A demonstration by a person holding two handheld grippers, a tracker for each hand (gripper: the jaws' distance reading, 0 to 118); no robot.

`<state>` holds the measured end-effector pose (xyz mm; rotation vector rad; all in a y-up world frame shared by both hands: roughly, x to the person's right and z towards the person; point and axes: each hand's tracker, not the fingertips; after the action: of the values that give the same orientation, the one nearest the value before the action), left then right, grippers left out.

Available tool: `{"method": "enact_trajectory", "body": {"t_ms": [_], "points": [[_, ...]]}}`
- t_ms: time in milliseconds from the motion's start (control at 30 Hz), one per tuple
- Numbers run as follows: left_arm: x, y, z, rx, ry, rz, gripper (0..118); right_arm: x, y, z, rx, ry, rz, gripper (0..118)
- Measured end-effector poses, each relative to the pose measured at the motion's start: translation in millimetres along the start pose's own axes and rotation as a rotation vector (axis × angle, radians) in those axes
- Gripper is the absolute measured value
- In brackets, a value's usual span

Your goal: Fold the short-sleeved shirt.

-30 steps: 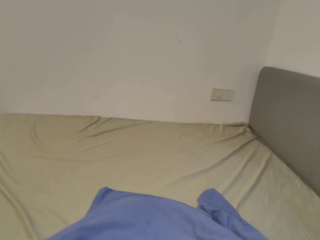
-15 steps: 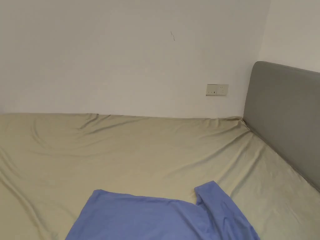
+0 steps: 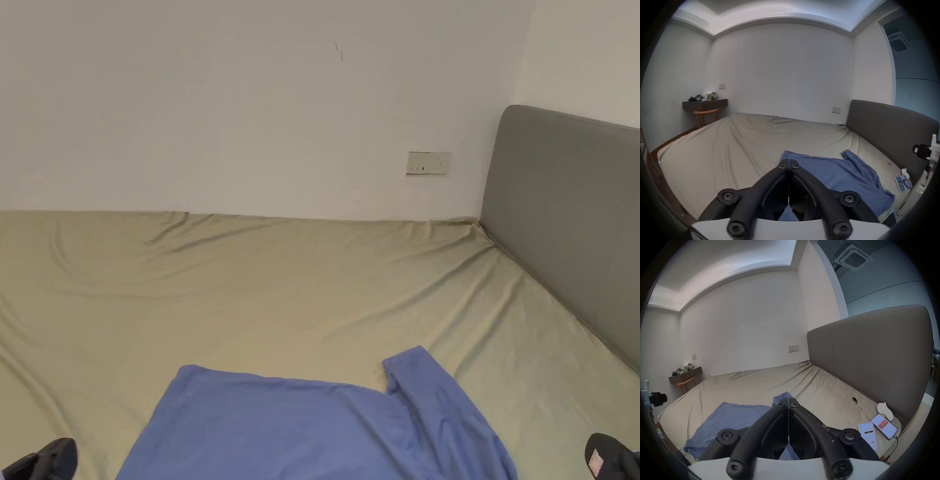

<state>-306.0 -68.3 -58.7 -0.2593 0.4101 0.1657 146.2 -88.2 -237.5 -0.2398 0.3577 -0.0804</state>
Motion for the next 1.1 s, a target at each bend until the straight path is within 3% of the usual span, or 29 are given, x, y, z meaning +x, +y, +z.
{"method": "enact_trajectory", "body": {"t_ms": [200, 367, 400, 433, 500, 600, 667, 733, 800, 833, 867, 900, 967, 1000, 1067, 1100], "points": [[-1, 11, -82, -0.110, -0.051, -0.034, 0, -5, -25, -36, -0.120, 0.009, 0.038, 2], [-8, 41, -226, -0.254, -0.092, -0.031, 0, -3, -35, -78, -0.174, -0.014, 0.037, 2], [-9, 43, -259, -0.316, -0.081, -0.038, 11, -2, -36, -87, -0.182, -0.016, 0.037, 2], [-11, 42, -295, -0.397, -0.062, -0.044, 38, -2, -36, -98, -0.191, -0.026, 0.037, 2], [-16, 27, -367, -0.529, -0.034, -0.032, 118, 0, -40, -119, -0.210, -0.040, 0.038, 2], [-24, -6, -440, -0.562, 0.060, -0.028, 101, 3, -47, -148, -0.237, -0.063, 0.042, 2], [-22, -27, -470, -0.645, 0.107, -0.031, 101, 5, -53, -166, -0.256, -0.078, 0.050, 2], [-26, -48, -490, -0.691, 0.096, 0.018, 91, 6, -58, -181, -0.283, -0.086, 0.062, 2], [-21, -60, -492, -0.705, 0.109, 0.010, 89, 7, -61, -195, -0.304, -0.090, 0.083, 2], [-15, -58, -482, -0.620, 0.096, -0.042, 78, 7, -62, -202, -0.311, -0.088, 0.097, 2], [-10, -55, -478, -0.580, 0.112, -0.076, 47, 8, -61, -211, -0.314, -0.084, 0.105, 5], [-9, -52, -472, -0.559, 0.098, -0.080, 0, 8, -58, -220, -0.322, -0.075, 0.107, 21], [1, -52, -460, -0.529, 0.039, -0.035, 0, 8, -52, -249, -0.406, -0.041, 0.102, 38], [7, -52, -456, -0.510, 0.076, -0.069, 0, 9, -51, -264, -0.431, -0.036, 0.090, 47], [10, -49, -443, -0.478, 0.036, -0.162, 0, 13, -56, -305, -0.520, -0.032, 0.096, 111], [13, -47, -433, -0.473, 0.036, -0.168, 0, 20, -60, -321, -0.516, -0.020, 0.067, 118]]}}
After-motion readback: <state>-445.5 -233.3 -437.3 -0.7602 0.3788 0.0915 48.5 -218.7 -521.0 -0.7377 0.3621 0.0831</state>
